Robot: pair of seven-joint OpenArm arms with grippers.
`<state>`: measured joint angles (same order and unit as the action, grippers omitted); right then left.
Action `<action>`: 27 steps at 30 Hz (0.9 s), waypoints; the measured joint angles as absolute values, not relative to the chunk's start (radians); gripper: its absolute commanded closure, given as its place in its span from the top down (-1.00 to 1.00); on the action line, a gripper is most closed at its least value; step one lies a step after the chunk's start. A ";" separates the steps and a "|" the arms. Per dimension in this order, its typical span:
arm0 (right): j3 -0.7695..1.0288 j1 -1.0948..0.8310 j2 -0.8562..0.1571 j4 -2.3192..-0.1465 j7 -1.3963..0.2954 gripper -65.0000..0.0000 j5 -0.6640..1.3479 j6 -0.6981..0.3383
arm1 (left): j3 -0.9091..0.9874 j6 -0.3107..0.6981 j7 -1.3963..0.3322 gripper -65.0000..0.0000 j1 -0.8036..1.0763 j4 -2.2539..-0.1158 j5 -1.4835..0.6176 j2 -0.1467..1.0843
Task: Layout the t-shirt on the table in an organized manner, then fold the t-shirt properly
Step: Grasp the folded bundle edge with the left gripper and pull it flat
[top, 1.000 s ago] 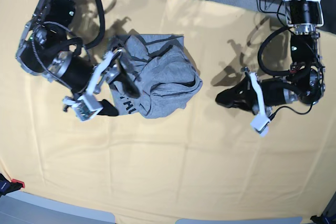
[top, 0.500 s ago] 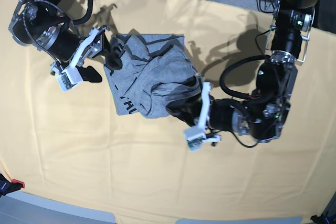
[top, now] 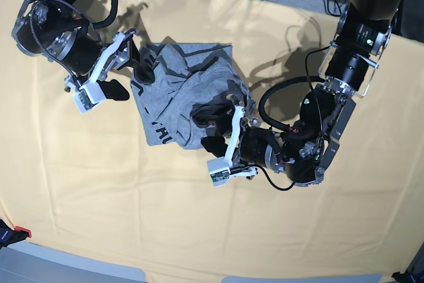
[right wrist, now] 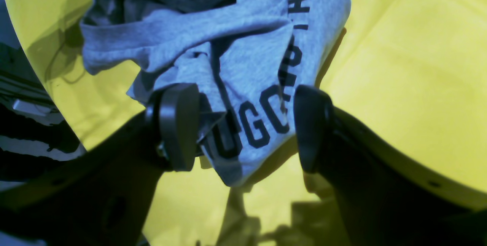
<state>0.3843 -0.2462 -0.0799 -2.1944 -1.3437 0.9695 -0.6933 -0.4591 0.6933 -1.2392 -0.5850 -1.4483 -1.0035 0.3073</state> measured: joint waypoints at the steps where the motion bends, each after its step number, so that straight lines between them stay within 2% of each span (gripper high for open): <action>1: 0.384 -0.246 -0.080 -2.194 -1.344 0.20 0.970 -0.693 | -0.459 0.693 -1.230 0.11 -0.585 -1.437 -1.003 0.303; 3: 0.384 -0.247 -0.080 -2.194 -1.344 0.20 0.970 -0.693 | -0.459 0.693 -1.227 0.10 -0.585 -1.424 -1.005 0.297; 5: 0.384 -0.247 -0.080 -2.194 -1.344 0.20 0.970 -0.693 | -0.459 0.693 -1.226 -0.04 -0.585 -1.412 -1.002 0.294; 7: 0.384 -0.247 -0.080 -2.194 -1.344 0.20 0.970 -0.693 | -0.459 0.693 -1.224 -0.38 -0.585 -1.397 -0.981 0.290; 9: 0.384 -0.247 -0.080 -2.194 -1.344 0.20 0.970 -0.693 | -0.459 0.694 -1.221 -0.94 -0.584 -1.385 -0.979 0.286; 10: 0.384 -0.247 -0.080 -2.194 -1.344 0.20 0.970 -0.693 | -0.459 0.694 -1.221 -1.00 -0.582 -1.385 -0.978 0.286; 19: 0.384 -0.245 -0.080 -2.194 -1.344 0.20 0.970 -0.693 | -0.447 0.693 -1.240 -1.00 -0.682 -1.386 -0.977 0.288; 27: 0.384 -0.246 -0.080 -2.194 -1.344 0.20 0.970 -0.693 | -0.307 0.693 -1.315 -1.00 -0.680 -1.386 -0.990 0.289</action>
<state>0.3843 -0.2459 -0.0795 -2.1944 -1.3437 0.9695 -0.6933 -0.3069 0.6933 -1.3148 -0.6800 -1.3865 -0.9901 0.2886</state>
